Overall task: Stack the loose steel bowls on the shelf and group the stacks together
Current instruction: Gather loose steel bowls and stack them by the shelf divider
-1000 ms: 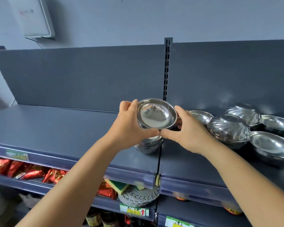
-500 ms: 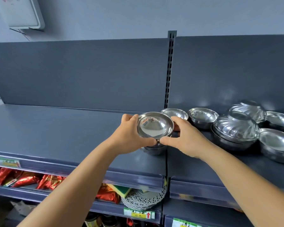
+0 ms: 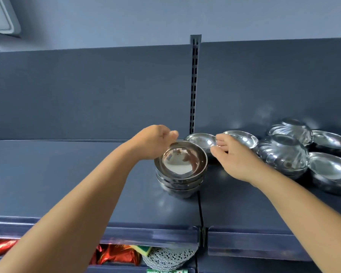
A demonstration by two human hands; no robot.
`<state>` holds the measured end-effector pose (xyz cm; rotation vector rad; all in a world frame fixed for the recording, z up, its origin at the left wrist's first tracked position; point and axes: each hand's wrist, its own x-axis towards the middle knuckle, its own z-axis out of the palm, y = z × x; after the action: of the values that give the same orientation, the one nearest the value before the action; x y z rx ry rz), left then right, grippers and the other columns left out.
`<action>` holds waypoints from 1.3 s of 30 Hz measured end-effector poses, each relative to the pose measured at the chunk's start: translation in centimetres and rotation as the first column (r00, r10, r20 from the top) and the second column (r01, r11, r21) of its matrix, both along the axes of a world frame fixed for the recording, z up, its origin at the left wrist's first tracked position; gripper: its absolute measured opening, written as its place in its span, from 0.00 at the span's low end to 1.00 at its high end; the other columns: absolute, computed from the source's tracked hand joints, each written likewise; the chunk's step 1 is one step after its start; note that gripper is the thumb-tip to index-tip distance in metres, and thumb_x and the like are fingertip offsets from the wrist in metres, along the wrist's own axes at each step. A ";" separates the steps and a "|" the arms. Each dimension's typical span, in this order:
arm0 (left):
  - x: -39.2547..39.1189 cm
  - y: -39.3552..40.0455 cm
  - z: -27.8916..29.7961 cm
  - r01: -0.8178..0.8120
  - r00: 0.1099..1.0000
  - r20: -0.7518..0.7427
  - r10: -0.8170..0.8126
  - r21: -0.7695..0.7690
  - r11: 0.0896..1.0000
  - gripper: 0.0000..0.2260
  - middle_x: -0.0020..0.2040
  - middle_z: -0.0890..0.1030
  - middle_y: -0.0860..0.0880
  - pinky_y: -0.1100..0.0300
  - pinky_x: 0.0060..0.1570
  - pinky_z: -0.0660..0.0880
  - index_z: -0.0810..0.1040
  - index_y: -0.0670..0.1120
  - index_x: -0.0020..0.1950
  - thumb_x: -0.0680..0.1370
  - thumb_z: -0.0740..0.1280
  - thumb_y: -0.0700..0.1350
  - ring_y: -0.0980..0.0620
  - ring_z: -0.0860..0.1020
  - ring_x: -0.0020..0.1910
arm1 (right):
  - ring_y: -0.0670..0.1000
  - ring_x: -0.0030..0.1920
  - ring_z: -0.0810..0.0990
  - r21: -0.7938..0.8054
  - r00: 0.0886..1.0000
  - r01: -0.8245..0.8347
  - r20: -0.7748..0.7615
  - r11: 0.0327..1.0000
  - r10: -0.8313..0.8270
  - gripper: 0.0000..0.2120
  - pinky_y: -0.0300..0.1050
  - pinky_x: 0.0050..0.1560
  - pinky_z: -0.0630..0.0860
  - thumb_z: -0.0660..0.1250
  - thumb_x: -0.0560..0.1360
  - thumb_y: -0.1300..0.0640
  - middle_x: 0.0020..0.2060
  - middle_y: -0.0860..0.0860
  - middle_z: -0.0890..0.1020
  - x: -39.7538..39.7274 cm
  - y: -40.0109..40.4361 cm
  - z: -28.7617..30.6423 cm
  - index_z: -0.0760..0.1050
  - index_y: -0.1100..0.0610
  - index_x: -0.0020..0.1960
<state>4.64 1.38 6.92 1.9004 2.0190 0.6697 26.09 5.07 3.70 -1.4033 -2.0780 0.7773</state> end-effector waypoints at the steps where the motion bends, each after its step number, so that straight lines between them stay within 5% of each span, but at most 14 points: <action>1: -0.1 0.9 0.2 0.023 1.000 -0.018 -0.024 -0.016 1.000 0.14 0.39 0.70 0.46 0.55 0.42 0.67 0.71 0.44 0.42 0.81 0.55 0.52 0.49 0.68 0.39 | 0.52 0.63 0.74 0.006 0.999 0.033 0.034 0.999 -0.033 0.23 0.50 0.61 0.72 0.60 0.78 0.47 0.65 0.50 0.74 0.2 0.6 -0.1 0.63 0.51 0.71; 5: -0.4 4.6 0.2 0.053 0.995 -0.078 -0.058 -0.075 0.996 0.13 0.36 0.70 0.50 0.57 0.38 0.66 0.67 0.44 0.37 0.80 0.56 0.46 0.49 0.68 0.37 | 0.53 0.68 0.69 0.044 0.976 0.085 0.200 0.995 -0.092 0.28 0.43 0.54 0.68 0.63 0.77 0.49 0.71 0.50 0.68 0.4 2.2 0.0 0.60 0.53 0.74; 8: -0.2 6.3 -0.2 0.089 0.992 -0.079 -0.102 -0.157 0.984 0.12 0.41 0.74 0.49 0.56 0.45 0.69 0.72 0.45 0.38 0.80 0.57 0.45 0.45 0.73 0.45 | 0.55 0.67 0.68 0.071 0.954 0.086 0.280 0.994 -0.103 0.22 0.47 0.59 0.68 0.63 0.78 0.53 0.68 0.53 0.70 -0.2 3.1 -0.1 0.64 0.57 0.70; 12: -0.2 8.2 -0.9 0.099 0.995 0.012 -0.099 -0.207 0.973 0.14 0.62 0.79 0.43 0.53 0.61 0.70 0.78 0.42 0.61 0.80 0.61 0.47 0.43 0.76 0.61 | 0.54 0.73 0.59 0.110 0.911 0.102 0.390 0.989 -0.138 0.25 0.47 0.69 0.61 0.62 0.79 0.55 0.73 0.51 0.64 -0.7 4.4 -1.0 0.62 0.55 0.73; 17: -0.7 10.6 -2.1 0.128 0.992 0.033 -0.124 -0.237 0.963 0.12 0.49 0.84 0.43 0.51 0.54 0.77 0.83 0.44 0.47 0.76 0.65 0.51 0.45 0.81 0.47 | 0.57 0.68 0.67 0.233 0.823 0.158 0.507 0.960 -0.258 0.17 0.45 0.63 0.66 0.62 0.76 0.62 0.65 0.54 0.73 -0.9 6.1 -2.3 0.70 0.58 0.65; 21: -0.3 12.0 -3.4 0.067 0.997 -0.027 -0.075 -0.213 0.975 0.11 0.40 0.78 0.48 0.58 0.43 0.74 0.81 0.43 0.44 0.74 0.66 0.50 0.50 0.72 0.38 | 0.57 0.58 0.74 0.327 0.818 0.220 0.451 0.919 -0.356 0.11 0.44 0.43 0.67 0.61 0.74 0.68 0.50 0.54 0.77 -1.0 6.9 -2.8 0.75 0.55 0.51; 24: 0.0 12.6 -3.9 0.048 0.998 -0.039 -0.057 -0.205 0.978 0.05 0.39 0.76 0.48 0.58 0.40 0.71 0.79 0.49 0.41 0.74 0.66 0.49 0.52 0.71 0.38 | 0.57 0.47 0.75 0.368 0.823 0.263 0.397 0.892 -0.407 0.12 0.43 0.39 0.66 0.59 0.73 0.69 0.41 0.51 0.73 -0.6 7.4 -3.4 0.71 0.53 0.43; 27: -0.2 12.8 -4.2 0.000 1.000 0.022 0.003 -0.164 0.986 0.08 0.42 0.82 0.48 0.59 0.43 0.74 0.85 0.44 0.46 0.74 0.68 0.45 0.51 0.76 0.39 | 0.56 0.40 0.72 0.374 0.836 0.289 0.350 0.881 -0.422 0.12 0.43 0.37 0.67 0.58 0.73 0.67 0.39 0.50 0.75 -0.1 7.8 -3.9 0.76 0.53 0.45; 30: -0.8 12.5 -4.2 -0.059 0.998 0.030 0.063 -0.131 0.990 0.09 0.42 0.83 0.48 0.63 0.38 0.72 0.85 0.42 0.48 0.73 0.67 0.42 0.50 0.77 0.40 | 0.56 0.44 0.76 0.346 0.873 0.250 0.324 0.904 -0.365 0.15 0.44 0.40 0.72 0.58 0.74 0.67 0.44 0.50 0.80 0.0 7.8 -4.2 0.78 0.51 0.49; 34: -2.8 11.4 -4.1 -0.129 0.988 0.068 0.138 -0.121 0.984 0.07 0.35 0.84 0.46 0.68 0.26 0.72 0.85 0.40 0.43 0.73 0.66 0.39 0.57 0.78 0.22 | 0.56 0.54 0.77 0.282 0.930 0.197 0.249 0.939 -0.270 0.14 0.48 0.52 0.75 0.59 0.76 0.62 0.52 0.49 0.82 -0.4 7.6 -4.3 0.82 0.51 0.52; 37: -4.3 10.5 -4.2 -0.176 0.976 0.104 0.190 -0.132 0.975 0.07 0.28 0.83 0.50 0.64 0.35 0.80 0.84 0.39 0.42 0.73 0.66 0.39 0.59 0.78 0.20 | 0.57 0.55 0.74 0.287 0.957 0.214 0.132 0.934 -0.260 0.12 0.46 0.52 0.72 0.60 0.76 0.58 0.49 0.48 0.80 -1.2 7.7 -4.3 0.82 0.57 0.45; 39: -4.8 9.8 -4.2 -0.196 0.968 0.128 0.214 -0.143 0.970 0.08 0.30 0.84 0.47 0.60 0.42 0.82 0.84 0.38 0.42 0.73 0.66 0.38 0.54 0.82 0.25 | 0.60 0.63 0.69 0.254 0.929 0.311 0.120 0.916 -0.349 0.14 0.47 0.62 0.66 0.58 0.79 0.55 0.63 0.52 0.75 -1.7 7.9 -4.0 0.78 0.57 0.59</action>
<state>-0.17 11.21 2.76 1.5398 2.1295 0.6857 24.44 13.00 -0.33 -1.6694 -1.8980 0.2790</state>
